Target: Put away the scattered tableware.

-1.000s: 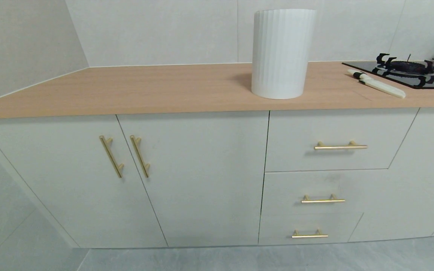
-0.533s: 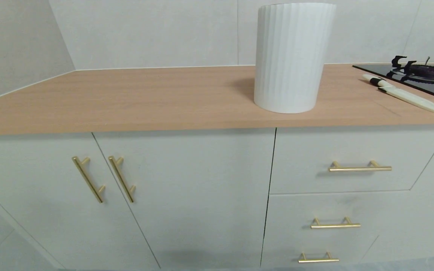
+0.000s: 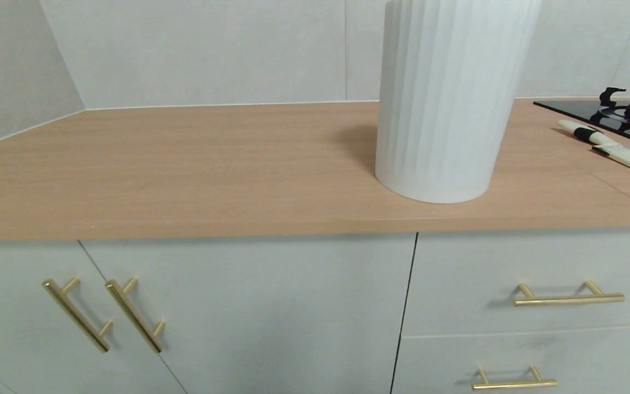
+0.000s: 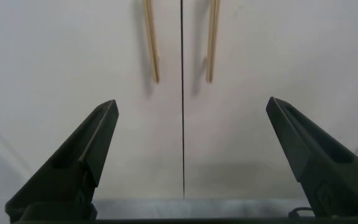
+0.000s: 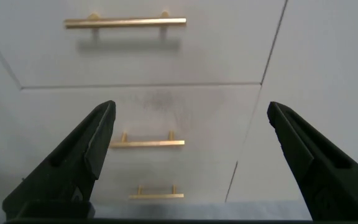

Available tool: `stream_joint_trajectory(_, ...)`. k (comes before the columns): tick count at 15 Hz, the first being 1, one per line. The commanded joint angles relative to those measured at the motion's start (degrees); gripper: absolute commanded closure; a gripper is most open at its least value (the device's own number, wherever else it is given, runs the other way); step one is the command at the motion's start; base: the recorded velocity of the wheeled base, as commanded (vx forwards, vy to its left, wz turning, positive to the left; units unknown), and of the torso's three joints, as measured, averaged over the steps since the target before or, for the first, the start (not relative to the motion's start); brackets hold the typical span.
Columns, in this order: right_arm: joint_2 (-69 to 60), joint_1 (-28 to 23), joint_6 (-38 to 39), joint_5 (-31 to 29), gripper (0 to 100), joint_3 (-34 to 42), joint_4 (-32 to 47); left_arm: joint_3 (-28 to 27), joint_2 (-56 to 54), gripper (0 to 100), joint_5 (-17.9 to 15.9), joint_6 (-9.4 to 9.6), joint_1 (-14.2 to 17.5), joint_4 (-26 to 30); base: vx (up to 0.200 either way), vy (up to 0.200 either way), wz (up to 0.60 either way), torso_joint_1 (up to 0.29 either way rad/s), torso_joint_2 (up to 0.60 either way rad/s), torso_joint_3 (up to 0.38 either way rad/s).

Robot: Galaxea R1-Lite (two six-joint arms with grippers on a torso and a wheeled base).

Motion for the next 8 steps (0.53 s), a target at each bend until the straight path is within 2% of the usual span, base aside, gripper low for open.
stream_joint_trajectory(1,0.1,0.0,0.0,0.0,0,0.0,0.0,0.0,0.0,0,0.0,-0.01,0.0,0.0,0.000,0.000,0.00,0.000,0.00,0.000)
stream_joint_trajectory(7,0.1,0.0,0.0,0.0,0,0.0,0.0,0.0,0.0,0,0.0,-0.01,0.0,0.0,0.000,0.000,0.00,0.000,0.00,0.000)
stream_joint_trajectory(8,0.1,0.0,0.0,0.0,0,0.0,0.0,0.0,0.0,0,0.0,-0.01,0.0,0.0,0.000,-0.200,0.00,-0.002,0.00,-0.002)
